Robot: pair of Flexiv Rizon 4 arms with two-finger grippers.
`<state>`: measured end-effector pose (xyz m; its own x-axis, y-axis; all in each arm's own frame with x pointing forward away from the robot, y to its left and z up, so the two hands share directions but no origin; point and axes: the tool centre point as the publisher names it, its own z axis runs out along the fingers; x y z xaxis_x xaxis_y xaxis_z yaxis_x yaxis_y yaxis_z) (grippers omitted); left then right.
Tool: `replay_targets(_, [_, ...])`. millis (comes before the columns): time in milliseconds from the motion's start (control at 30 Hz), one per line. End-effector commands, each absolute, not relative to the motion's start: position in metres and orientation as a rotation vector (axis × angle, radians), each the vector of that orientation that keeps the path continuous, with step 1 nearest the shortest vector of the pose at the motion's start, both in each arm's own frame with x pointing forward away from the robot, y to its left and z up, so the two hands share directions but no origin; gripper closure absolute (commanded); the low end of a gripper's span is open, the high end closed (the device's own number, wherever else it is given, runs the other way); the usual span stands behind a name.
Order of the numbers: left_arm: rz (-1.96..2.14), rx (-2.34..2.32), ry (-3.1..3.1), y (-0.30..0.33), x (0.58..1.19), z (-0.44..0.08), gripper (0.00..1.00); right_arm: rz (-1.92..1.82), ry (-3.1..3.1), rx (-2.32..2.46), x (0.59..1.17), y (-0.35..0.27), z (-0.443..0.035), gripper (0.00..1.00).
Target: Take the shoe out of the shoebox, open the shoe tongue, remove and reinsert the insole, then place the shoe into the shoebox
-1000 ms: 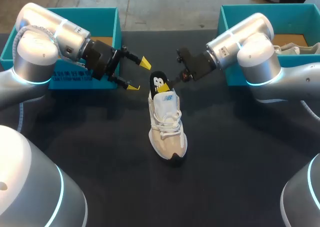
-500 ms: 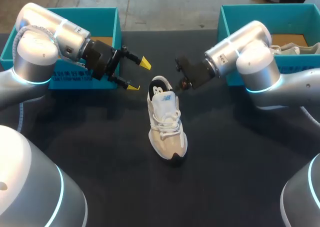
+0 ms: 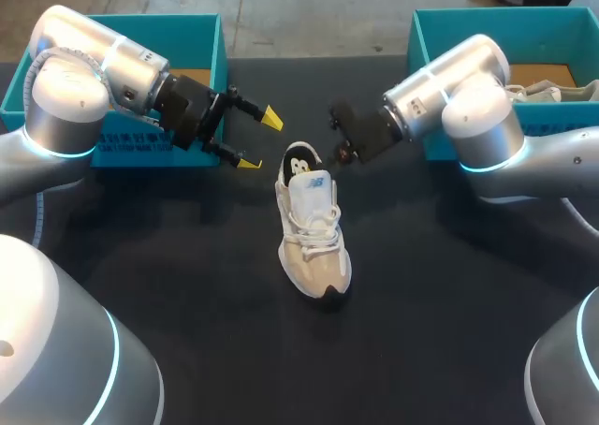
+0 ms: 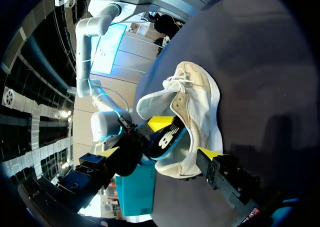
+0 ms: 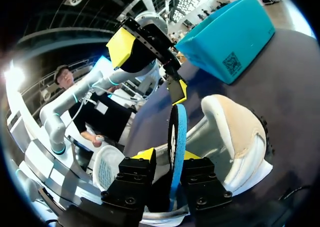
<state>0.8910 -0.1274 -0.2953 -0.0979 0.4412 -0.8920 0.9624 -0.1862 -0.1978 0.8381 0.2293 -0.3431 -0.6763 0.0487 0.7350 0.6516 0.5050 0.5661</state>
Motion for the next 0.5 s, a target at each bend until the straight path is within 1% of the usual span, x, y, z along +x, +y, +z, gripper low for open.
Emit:
replay_targets(33, [-1.253, 1.641, 1.542, -0.127, 0.89, -0.295, 0.0, -1.157, -2.105, -0.573, 0.839, 0.23, -0.333, 0.67])
replay_targets(400, [-1.253, 1.641, 1.542, -0.127, 0.89, -0.295, 0.0, -1.164, -2.149, -0.577, 0.849, 0.225, -0.319, 0.66])
replay_targets(500, [-1.253, 1.641, 1.542, -0.127, 0.89, -0.295, 0.0, -1.165, -2.153, -0.567, 0.855, 0.227, -0.322, 0.69])
